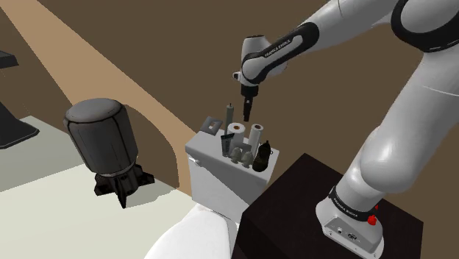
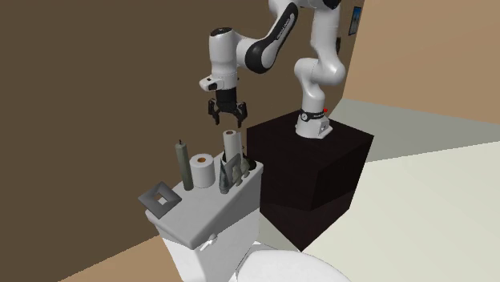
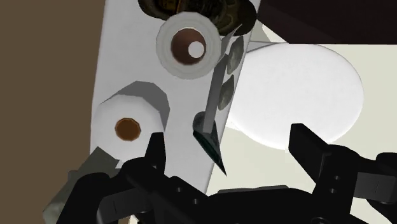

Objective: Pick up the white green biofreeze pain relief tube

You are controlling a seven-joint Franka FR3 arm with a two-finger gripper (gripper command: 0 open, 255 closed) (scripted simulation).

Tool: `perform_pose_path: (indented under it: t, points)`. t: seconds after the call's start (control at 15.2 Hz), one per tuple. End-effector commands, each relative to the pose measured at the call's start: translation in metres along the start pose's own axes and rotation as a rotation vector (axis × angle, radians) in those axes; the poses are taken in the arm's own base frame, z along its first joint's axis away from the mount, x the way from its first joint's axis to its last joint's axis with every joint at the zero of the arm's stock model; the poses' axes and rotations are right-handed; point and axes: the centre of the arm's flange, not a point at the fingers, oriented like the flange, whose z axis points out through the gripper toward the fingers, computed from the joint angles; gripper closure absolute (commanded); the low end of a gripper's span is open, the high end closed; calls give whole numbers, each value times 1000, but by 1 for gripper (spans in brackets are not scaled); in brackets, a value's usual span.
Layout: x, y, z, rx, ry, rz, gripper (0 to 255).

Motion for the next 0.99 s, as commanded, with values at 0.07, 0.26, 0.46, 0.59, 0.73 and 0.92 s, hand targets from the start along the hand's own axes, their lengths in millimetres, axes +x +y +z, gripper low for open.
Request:
perform_pose_path:
  t: [0.07,0.26,0.46,0.59,0.73,0.92]
  points:
    - [21,10,36,10,-10,-53,0]
    - [42,17,70,21,-21,-105,0]
    - [61,23,101,30,-32,-152,0]
    - [62,23,112,30,-32,-152,0]
    - [63,23,122,30,-32,-152,0]
    - [64,23,138,30,-32,-152,0]
